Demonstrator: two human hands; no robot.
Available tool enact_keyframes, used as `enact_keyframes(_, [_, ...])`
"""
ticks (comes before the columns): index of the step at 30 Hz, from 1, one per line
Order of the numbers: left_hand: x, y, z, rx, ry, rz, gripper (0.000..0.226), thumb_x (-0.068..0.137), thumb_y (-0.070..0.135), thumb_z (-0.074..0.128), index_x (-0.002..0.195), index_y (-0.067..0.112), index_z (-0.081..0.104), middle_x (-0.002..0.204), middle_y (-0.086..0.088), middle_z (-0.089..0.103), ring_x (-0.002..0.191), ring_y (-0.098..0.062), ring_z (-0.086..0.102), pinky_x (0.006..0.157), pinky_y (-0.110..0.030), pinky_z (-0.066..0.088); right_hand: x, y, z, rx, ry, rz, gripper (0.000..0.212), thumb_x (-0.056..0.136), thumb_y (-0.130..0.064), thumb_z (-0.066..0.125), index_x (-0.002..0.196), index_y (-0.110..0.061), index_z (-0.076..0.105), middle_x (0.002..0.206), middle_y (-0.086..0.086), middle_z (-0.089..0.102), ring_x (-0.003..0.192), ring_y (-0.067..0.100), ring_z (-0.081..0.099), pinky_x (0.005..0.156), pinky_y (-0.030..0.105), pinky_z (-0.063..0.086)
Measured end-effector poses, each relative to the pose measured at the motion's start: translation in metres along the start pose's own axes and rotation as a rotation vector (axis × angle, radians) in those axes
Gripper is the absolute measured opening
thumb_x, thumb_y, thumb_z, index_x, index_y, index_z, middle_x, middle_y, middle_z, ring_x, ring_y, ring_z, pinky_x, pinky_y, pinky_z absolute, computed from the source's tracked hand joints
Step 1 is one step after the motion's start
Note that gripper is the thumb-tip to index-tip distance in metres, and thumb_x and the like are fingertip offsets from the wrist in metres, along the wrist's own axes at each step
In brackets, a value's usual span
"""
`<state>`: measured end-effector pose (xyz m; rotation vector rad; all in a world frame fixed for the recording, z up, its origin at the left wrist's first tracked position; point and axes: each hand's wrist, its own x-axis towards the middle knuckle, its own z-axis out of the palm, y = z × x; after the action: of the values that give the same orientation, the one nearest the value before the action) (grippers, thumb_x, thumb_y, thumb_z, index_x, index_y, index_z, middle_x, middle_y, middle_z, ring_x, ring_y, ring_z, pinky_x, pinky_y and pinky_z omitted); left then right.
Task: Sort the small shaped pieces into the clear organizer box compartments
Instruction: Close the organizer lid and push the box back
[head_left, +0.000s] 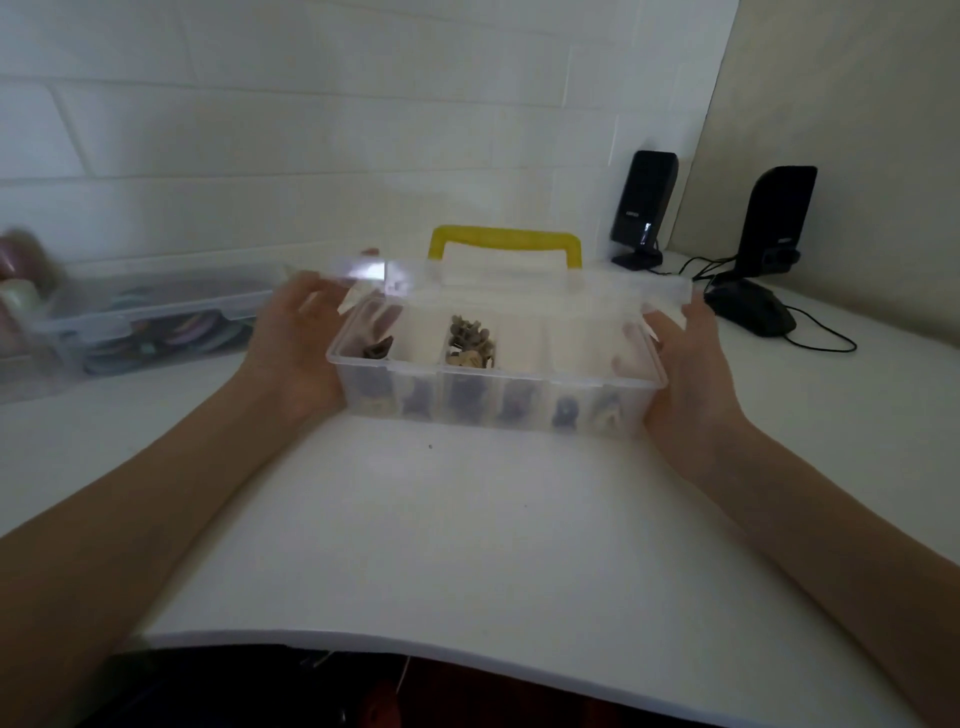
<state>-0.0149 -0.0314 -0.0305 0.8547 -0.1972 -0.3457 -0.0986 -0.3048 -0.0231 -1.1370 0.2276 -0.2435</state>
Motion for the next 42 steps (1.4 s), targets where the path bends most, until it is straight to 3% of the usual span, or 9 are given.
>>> enact_keyframes(2, [-0.002,0.000,0.001,-0.025,0.001,0.026,0.039,0.055,0.033,0.067,0.089,0.015,0.071,0.119,-0.010,0.066,0.095,-0.025,0.065,0.082,-0.032,0.051,0.002,-0.001,-0.002,0.069,-0.019,0.033,0.062,0.090,-0.061,0.033,0.131,-0.017,0.048,0.124,-0.001,0.060,0.087,0.012,0.058,0.071,0.028,0.047])
enact_keyframes(6, [-0.002,-0.002,0.010,0.131,-0.037,0.062,0.041,0.037,0.034,0.086,0.070,0.019,0.067,0.100,-0.006,0.071,0.086,-0.020,0.066,0.077,-0.025,0.052,-0.001,0.001,-0.003,0.108,-0.087,0.062,0.028,0.090,-0.041,0.045,0.085,-0.017,0.057,0.061,-0.005,0.060,0.050,0.009,0.057,0.048,0.016,0.044])
enact_keyframes(13, [-0.003,-0.004,0.009,0.356,-0.023,0.154,0.038,0.085,-0.002,0.041,0.096,0.025,0.065,0.102,0.000,0.066,0.077,-0.012,0.067,0.066,-0.021,0.054,0.007,0.001,-0.009,-0.106,-0.053,-0.191,0.032,0.092,-0.010,0.046,0.112,-0.031,0.059,0.093,-0.005,0.054,0.073,0.008,0.054,0.059,0.022,0.049])
enact_keyframes(18, [-0.005,-0.010,0.012,0.438,0.049,0.220,0.039,0.089,0.002,0.044,0.065,0.019,0.069,0.074,0.004,0.065,0.064,-0.011,0.061,0.057,-0.019,0.048,0.005,0.002,-0.008,-0.231,-0.039,-0.237,0.024,0.091,-0.013,0.044,0.082,-0.019,0.066,0.088,-0.004,0.063,0.076,0.020,0.053,0.057,0.027,0.048])
enact_keyframes(22, [-0.007,-0.012,0.018,0.483,0.153,0.218,0.025,0.088,0.008,0.045,0.072,0.015,0.063,0.075,0.004,0.064,0.071,-0.015,0.058,0.067,-0.028,0.046,0.004,0.004,-0.004,-0.330,0.009,-0.282,0.023,0.089,-0.019,0.046,0.076,-0.025,0.064,0.083,-0.012,0.062,0.082,0.019,0.055,0.070,0.037,0.047])
enact_keyframes(25, [-0.011,-0.014,0.021,0.513,0.212,0.166,0.008,0.085,0.022,0.057,0.080,0.018,0.061,0.075,0.002,0.062,0.073,-0.018,0.058,0.065,-0.029,0.047,0.001,0.009,-0.002,-0.529,-0.011,-0.386,0.010,0.092,-0.027,0.049,0.082,-0.029,0.050,0.086,-0.016,0.055,0.082,0.010,0.051,0.072,0.028,0.042])
enact_keyframes(28, [-0.026,-0.017,0.020,0.719,0.165,0.243,0.035,0.063,0.039,0.076,0.091,0.026,0.060,0.087,0.003,0.063,0.075,-0.012,0.061,0.066,-0.029,0.051,-0.008,0.006,-0.007,-0.582,-0.118,-0.359,0.017,0.088,-0.033,0.059,0.098,-0.025,0.047,0.093,-0.010,0.054,0.075,0.011,0.054,0.068,0.023,0.046])
enact_keyframes(33, [-0.056,-0.023,0.023,1.029,0.161,0.350,0.061,0.067,0.005,0.082,0.116,0.017,0.048,0.101,0.012,0.054,0.066,0.013,0.060,0.057,-0.009,0.047,-0.023,0.004,-0.015,-0.661,-0.207,-0.332,0.054,0.073,-0.011,0.076,0.115,-0.015,0.042,0.086,0.000,0.054,0.052,-0.002,0.053,0.048,0.011,0.044])
enact_keyframes(42, [-0.092,-0.034,0.033,0.972,0.252,0.374,0.053,0.066,0.010,0.085,0.107,0.022,0.053,0.106,0.010,0.057,0.077,-0.009,0.063,0.054,-0.013,0.048,-0.056,0.010,-0.023,-0.731,-0.143,-0.433,0.061,0.063,-0.013,0.084,0.109,-0.018,0.044,0.087,-0.012,0.053,0.054,-0.006,0.050,0.052,0.009,0.042])
